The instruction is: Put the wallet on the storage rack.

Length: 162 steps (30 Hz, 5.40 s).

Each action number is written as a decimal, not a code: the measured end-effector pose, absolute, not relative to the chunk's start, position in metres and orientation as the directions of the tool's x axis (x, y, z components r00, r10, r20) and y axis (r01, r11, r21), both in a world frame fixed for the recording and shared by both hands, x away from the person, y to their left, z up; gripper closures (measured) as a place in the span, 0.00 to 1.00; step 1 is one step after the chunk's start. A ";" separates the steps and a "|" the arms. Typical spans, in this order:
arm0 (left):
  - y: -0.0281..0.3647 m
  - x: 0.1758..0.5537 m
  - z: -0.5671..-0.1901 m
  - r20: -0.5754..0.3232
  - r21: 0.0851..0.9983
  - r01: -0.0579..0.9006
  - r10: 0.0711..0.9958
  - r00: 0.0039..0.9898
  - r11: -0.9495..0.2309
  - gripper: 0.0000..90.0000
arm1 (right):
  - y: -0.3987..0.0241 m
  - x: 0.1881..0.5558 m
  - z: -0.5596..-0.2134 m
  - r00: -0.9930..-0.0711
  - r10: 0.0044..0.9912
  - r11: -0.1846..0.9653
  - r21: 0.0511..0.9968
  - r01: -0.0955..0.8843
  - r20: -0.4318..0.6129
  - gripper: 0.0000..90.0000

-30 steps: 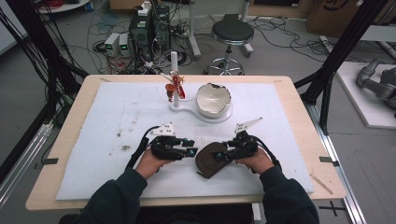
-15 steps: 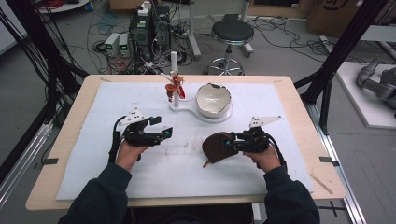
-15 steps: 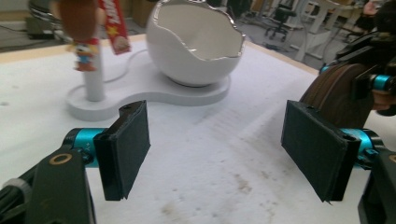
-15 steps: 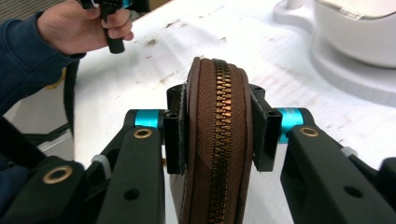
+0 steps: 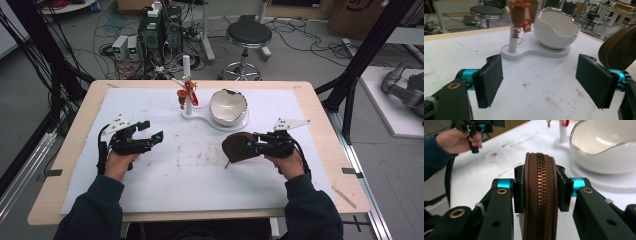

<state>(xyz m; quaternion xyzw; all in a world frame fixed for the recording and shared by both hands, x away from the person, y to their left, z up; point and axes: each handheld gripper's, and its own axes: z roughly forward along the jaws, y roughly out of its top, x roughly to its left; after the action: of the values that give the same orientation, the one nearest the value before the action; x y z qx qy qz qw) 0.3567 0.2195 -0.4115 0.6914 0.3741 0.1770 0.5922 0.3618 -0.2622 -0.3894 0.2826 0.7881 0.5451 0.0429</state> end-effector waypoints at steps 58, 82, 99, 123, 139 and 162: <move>0.232 0.361 -0.422 -0.250 0.935 0.354 0.725 0.642 0.009 0.25 | -0.200 0.492 -0.358 -0.788 0.609 0.450 0.858 0.248 -0.092 0.71; 0.232 0.361 -0.422 -0.256 0.933 0.359 0.726 0.638 0.013 0.25 | -0.238 0.467 -0.346 -0.777 0.627 0.541 0.746 0.388 -0.051 0.84; 0.231 0.361 -0.422 -0.261 0.931 0.365 0.721 0.641 0.013 0.25 | -0.241 0.474 -0.356 -0.734 0.679 0.435 0.793 0.427 0.023 0.95; 0.229 0.362 -0.423 -0.263 0.930 0.367 0.720 0.643 0.013 0.25 | -0.229 0.471 -0.344 -0.692 0.721 0.317 0.875 0.366 0.028 0.88; 0.230 0.361 -0.423 -0.264 0.930 0.367 0.719 0.643 0.013 0.25 | -0.242 0.470 -0.353 -0.681 0.733 0.395 0.806 0.441 0.014 0.86; 0.230 0.365 -0.413 -0.216 0.953 0.304 0.744 0.632 0.019 0.20 | -0.328 0.363 -0.387 -0.533 0.844 0.311 0.868 0.388 -0.064 0.29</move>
<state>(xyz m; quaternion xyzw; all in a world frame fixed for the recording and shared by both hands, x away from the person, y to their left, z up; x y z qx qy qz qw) 0.3649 0.2303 -0.4127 0.6759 0.3875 0.1838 0.5993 0.3634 -0.3276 -0.3868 0.4031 0.7642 0.4269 0.2670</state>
